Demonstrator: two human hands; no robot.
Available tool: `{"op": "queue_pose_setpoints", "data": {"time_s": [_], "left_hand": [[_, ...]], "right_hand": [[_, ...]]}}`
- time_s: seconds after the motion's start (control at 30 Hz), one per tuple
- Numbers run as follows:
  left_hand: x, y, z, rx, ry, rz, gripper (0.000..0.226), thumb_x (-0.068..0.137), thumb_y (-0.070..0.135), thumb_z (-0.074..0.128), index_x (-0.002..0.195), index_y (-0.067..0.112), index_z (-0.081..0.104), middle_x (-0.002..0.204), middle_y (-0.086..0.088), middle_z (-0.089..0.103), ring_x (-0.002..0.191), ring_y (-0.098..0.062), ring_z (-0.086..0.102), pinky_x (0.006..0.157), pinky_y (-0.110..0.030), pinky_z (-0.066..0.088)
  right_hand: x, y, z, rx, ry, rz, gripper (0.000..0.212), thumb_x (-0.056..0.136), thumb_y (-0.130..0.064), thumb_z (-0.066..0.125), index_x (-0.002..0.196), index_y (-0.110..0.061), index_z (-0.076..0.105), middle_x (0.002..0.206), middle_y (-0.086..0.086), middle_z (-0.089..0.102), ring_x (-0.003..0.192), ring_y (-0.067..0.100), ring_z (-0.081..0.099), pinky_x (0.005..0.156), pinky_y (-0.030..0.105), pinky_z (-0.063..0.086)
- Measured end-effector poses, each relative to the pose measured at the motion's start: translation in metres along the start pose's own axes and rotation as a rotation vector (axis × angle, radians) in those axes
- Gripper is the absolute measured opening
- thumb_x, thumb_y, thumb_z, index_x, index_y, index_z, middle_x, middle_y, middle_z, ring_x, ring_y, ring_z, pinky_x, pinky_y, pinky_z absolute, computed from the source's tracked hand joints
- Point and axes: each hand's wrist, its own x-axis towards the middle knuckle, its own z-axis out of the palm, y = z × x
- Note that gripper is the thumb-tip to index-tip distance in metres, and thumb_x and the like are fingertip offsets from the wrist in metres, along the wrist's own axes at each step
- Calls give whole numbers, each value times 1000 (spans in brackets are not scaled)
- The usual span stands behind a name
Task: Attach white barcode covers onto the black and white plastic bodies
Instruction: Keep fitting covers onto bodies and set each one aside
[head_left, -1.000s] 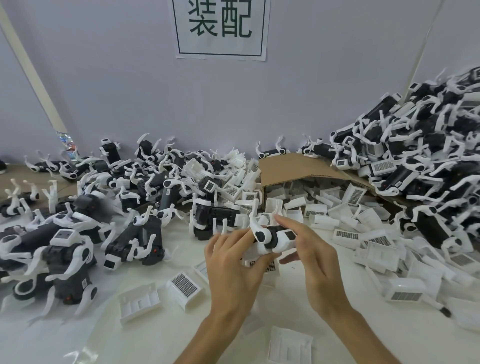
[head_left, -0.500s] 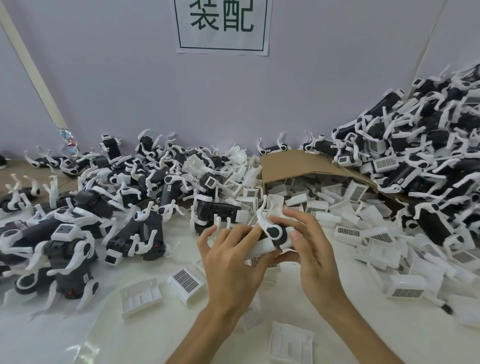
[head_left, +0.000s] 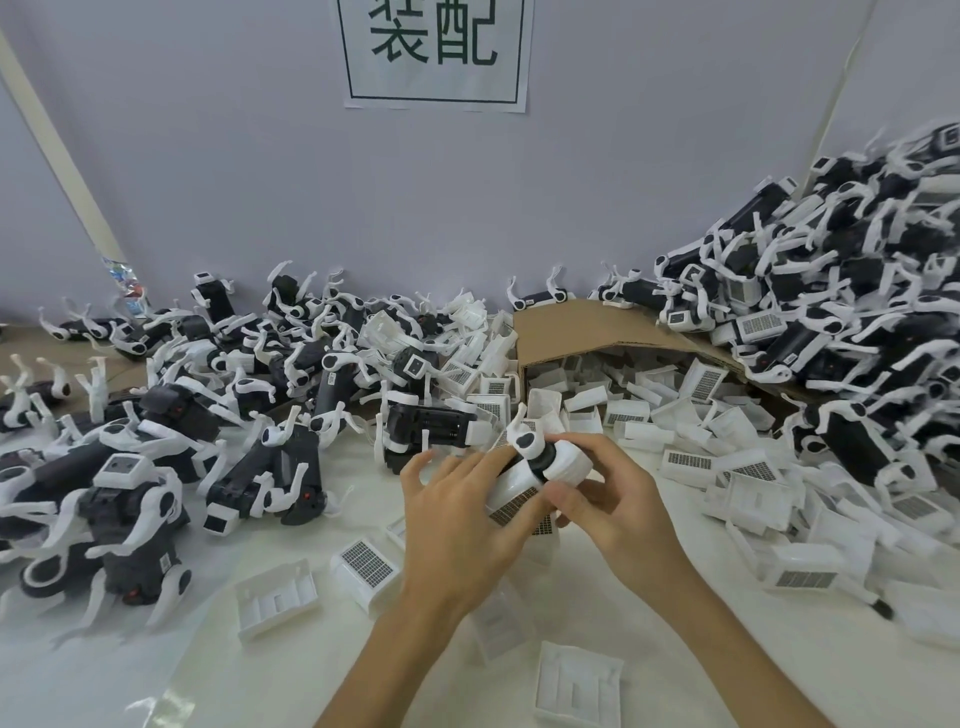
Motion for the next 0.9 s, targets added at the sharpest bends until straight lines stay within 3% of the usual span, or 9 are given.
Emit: {"op": "queue_pose_setpoints", "data": {"time_s": [0.17, 0.3, 0.37, 0.5, 0.53, 0.6, 0.63, 0.73, 0.9], "left_hand": [[7, -13, -4, -88, -190, 65, 50, 83, 64, 57, 125, 36, 61, 91, 27, 64, 89, 3, 56, 105, -40, 32], [4, -15, -1, -98, -168, 75, 51, 77, 67, 56, 118, 37, 65, 85, 33, 57, 82, 12, 51, 104, -38, 31], [4, -14, -2, -160, -155, 48, 53, 73, 72, 56, 116, 42, 66, 85, 35, 61, 86, 15, 54, 103, -34, 29], [8, -14, -8, -406, -29, -78, 33, 82, 63, 53, 100, 41, 71, 76, 15, 69, 82, -7, 64, 93, -39, 43], [10, -16, -11, -468, 22, -118, 32, 85, 60, 51, 97, 38, 71, 75, 12, 69, 78, -11, 65, 87, -35, 46], [12, -19, -15, -557, 125, -204, 33, 88, 56, 46, 90, 34, 71, 74, 10, 68, 75, -12, 64, 73, -23, 46], [12, -20, -16, -582, 168, -256, 34, 89, 53, 45, 87, 32, 71, 73, 7, 67, 73, -12, 62, 67, -26, 46], [11, -22, -15, -610, 252, -394, 34, 94, 40, 41, 74, 33, 68, 71, 1, 65, 65, -16, 55, 64, -39, 44], [10, -19, -13, -586, 262, -432, 36, 95, 35, 39, 72, 36, 67, 69, 2, 65, 65, -10, 56, 65, -39, 44]], "right_hand": [[4, 0, -8, 12, 27, 57, 35, 84, -23, 74, 117, -15, 65, 98, 3, 71, 75, 25, 71, 64, 27, 56], [2, 2, -16, -211, -22, -2, 33, 84, -33, 72, 116, -31, 65, 89, 1, 68, 67, 21, 65, 62, 36, 57], [3, 2, -18, -198, -37, 12, 34, 81, -36, 71, 114, -35, 66, 87, 0, 66, 61, 18, 59, 56, 35, 54], [7, -2, -19, -11, 3, 106, 21, 83, -30, 67, 104, -29, 71, 74, -3, 63, 46, 15, 46, 42, 24, 40], [7, -3, -19, 29, 12, 129, 22, 82, -34, 67, 102, -26, 72, 73, -2, 63, 47, 14, 45, 41, 23, 37], [8, -5, -20, 82, 7, 155, 32, 77, -45, 70, 100, -22, 72, 74, 3, 64, 50, 13, 45, 41, 21, 34], [7, -6, -20, 85, -3, 150, 36, 76, -48, 71, 99, -21, 73, 75, 4, 65, 51, 13, 45, 41, 20, 33], [7, -7, -18, 67, -47, 138, 36, 78, -49, 69, 97, -19, 73, 78, 1, 66, 55, 11, 49, 42, 19, 35], [6, -9, -24, 32, -257, 233, 20, 91, -31, 60, 96, -14, 71, 76, 3, 62, 57, 12, 51, 42, 20, 35]]}}
